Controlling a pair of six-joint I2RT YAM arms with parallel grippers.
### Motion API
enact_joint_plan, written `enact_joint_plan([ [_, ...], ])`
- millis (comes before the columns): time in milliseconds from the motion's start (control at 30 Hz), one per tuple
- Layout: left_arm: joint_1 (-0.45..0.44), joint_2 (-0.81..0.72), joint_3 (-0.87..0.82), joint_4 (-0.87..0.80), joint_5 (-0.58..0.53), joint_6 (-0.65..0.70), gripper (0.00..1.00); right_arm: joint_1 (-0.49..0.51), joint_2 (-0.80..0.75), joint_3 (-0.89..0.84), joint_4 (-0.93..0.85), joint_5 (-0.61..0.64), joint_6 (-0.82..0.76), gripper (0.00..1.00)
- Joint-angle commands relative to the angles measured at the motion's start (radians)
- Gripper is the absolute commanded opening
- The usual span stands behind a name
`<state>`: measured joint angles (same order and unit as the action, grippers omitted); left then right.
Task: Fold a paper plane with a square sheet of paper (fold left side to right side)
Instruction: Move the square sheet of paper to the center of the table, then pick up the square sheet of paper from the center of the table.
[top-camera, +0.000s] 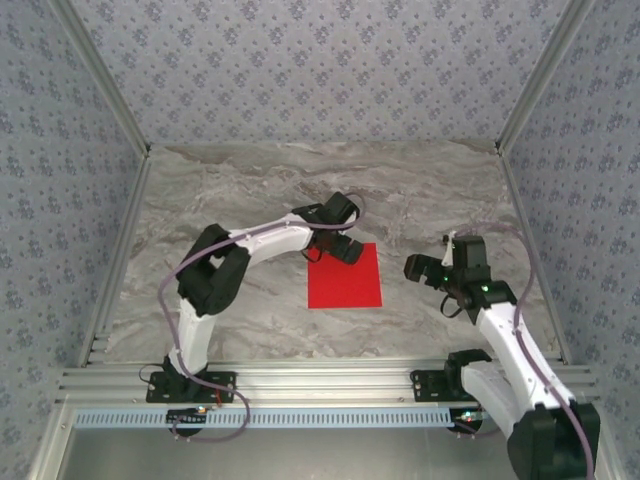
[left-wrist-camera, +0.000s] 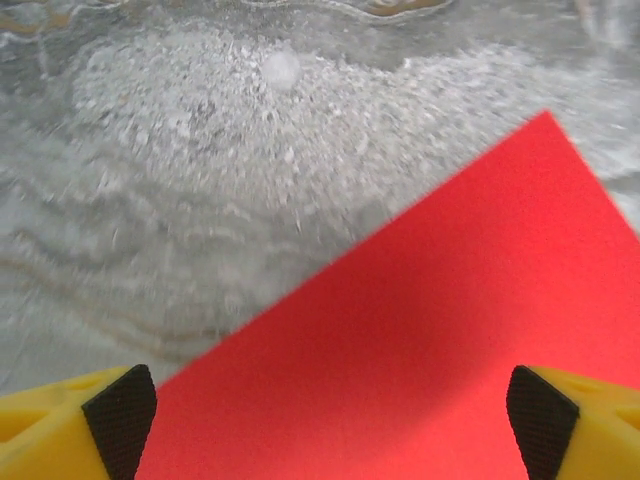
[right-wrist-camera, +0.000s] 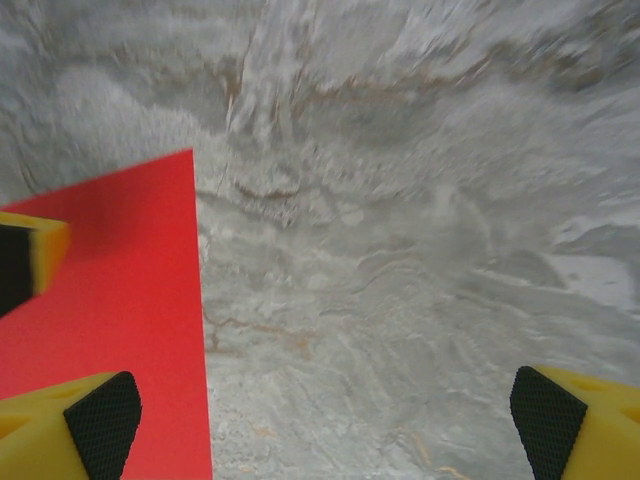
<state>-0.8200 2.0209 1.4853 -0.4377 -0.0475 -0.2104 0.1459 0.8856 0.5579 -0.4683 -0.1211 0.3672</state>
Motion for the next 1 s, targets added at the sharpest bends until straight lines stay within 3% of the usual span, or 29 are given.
enact_joint_plan([
  [0, -0.005, -0.19, -0.116, 0.045, 0.101, -0.091, 0.93, 0.073, 0.119, 0.077, 0.036, 0.002, 0.017, 1.0],
  [200, -0.005, -0.33, -0.451, 0.305, 0.324, -0.358, 0.84, 0.216, 0.423, 0.231, 0.102, 0.074, 0.03, 0.95],
  [400, -0.006, -0.305, -0.551, 0.408, 0.401, -0.463, 0.7, 0.257, 0.676, 0.379, 0.136, 0.059, 0.069, 0.86],
  [600, -0.005, -0.287, -0.586, 0.409, 0.364, -0.503, 0.68, 0.31, 0.83, 0.468, 0.116, 0.107, 0.07, 0.87],
  [967, -0.024, -0.249, -0.59, 0.327, 0.264, -0.486, 0.56, 0.416, 0.893, 0.44, 0.138, 0.028, 0.121, 0.87],
])
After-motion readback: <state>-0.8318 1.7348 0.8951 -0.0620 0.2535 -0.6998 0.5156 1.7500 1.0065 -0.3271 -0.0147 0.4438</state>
